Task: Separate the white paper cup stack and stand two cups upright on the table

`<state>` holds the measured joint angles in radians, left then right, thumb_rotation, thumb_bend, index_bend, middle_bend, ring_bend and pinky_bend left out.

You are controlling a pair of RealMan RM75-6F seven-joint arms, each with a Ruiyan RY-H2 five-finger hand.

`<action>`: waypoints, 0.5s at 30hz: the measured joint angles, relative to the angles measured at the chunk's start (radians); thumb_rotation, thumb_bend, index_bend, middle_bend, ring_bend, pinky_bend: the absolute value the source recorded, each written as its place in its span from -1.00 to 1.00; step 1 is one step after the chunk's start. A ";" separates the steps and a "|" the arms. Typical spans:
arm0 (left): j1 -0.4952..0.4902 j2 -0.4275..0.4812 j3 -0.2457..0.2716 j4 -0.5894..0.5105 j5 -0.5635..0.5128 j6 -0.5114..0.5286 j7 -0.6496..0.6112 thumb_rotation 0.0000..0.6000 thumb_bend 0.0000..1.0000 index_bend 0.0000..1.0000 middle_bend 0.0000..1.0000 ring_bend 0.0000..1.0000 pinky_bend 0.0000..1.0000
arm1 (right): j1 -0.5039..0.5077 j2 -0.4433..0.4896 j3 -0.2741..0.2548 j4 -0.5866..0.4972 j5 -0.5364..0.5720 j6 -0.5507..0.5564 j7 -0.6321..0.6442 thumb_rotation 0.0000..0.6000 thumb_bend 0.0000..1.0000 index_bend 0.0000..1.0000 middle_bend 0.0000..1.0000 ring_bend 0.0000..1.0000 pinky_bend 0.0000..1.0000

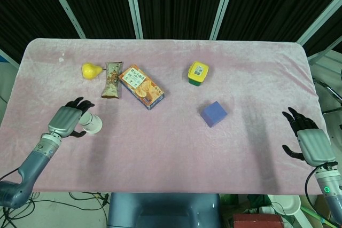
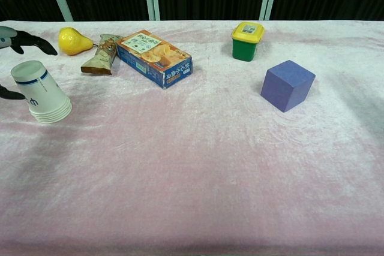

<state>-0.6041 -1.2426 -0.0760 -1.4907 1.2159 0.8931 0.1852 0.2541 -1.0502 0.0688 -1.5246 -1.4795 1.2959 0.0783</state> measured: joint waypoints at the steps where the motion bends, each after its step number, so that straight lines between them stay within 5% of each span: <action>1: -0.004 -0.004 0.000 0.008 -0.001 -0.008 -0.001 1.00 -0.59 -0.70 -0.69 -0.92 -0.57 | 0.000 -0.001 0.001 0.001 0.001 0.001 -0.006 1.00 -0.65 -0.91 -1.00 -0.80 -0.64; 15: -0.028 -0.051 0.007 0.082 -0.008 -0.066 -0.041 1.00 -0.44 -0.49 -0.43 -0.65 -0.27 | -0.007 -0.006 0.011 0.007 0.028 0.003 -0.033 1.00 -0.65 -0.91 -1.00 -0.80 -0.64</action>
<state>-0.6323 -1.2931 -0.0692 -1.4090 1.2084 0.8274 0.1444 0.2470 -1.0563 0.0796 -1.5178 -1.4513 1.2992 0.0452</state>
